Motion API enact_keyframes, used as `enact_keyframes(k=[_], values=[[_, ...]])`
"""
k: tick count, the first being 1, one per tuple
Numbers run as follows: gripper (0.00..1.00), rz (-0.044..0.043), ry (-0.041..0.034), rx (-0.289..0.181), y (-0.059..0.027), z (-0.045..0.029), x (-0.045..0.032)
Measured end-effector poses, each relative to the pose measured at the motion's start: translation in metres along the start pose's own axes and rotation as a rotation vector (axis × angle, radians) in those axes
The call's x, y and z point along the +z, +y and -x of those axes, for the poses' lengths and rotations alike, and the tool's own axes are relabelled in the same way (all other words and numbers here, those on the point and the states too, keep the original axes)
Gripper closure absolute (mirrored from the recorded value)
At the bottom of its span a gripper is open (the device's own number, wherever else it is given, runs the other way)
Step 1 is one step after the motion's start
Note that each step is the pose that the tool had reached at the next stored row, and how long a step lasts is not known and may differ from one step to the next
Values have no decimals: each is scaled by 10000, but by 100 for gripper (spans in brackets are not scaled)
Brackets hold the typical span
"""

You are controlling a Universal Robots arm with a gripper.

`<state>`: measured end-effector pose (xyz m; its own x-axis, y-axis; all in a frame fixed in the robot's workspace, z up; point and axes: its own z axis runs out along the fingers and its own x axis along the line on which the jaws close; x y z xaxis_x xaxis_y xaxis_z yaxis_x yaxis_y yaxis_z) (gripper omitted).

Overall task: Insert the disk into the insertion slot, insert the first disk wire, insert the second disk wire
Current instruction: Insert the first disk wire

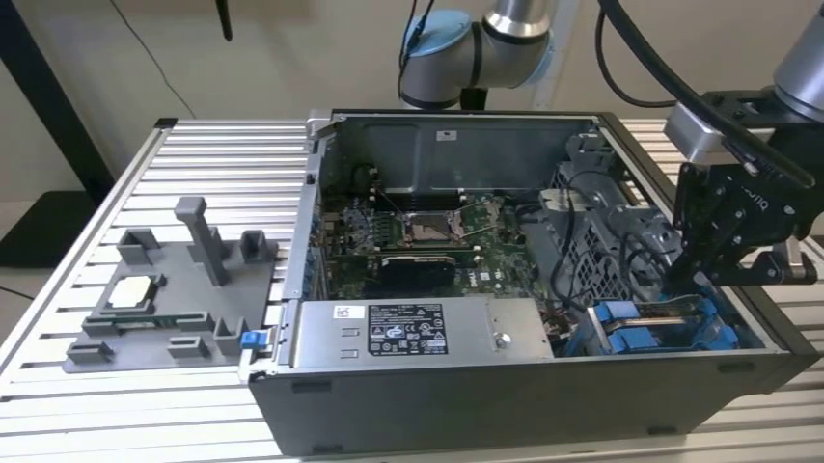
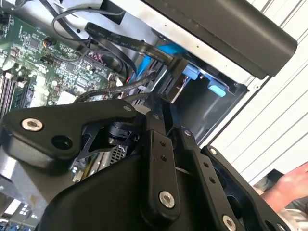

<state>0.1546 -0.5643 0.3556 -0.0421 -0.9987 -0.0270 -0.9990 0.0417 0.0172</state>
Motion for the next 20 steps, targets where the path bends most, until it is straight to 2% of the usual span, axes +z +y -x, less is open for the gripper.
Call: enact_keyframes(k=[10,20], values=[[100,-1,0,-1,-80,0,104],[100,-3,1,35,-85,-24,136]])
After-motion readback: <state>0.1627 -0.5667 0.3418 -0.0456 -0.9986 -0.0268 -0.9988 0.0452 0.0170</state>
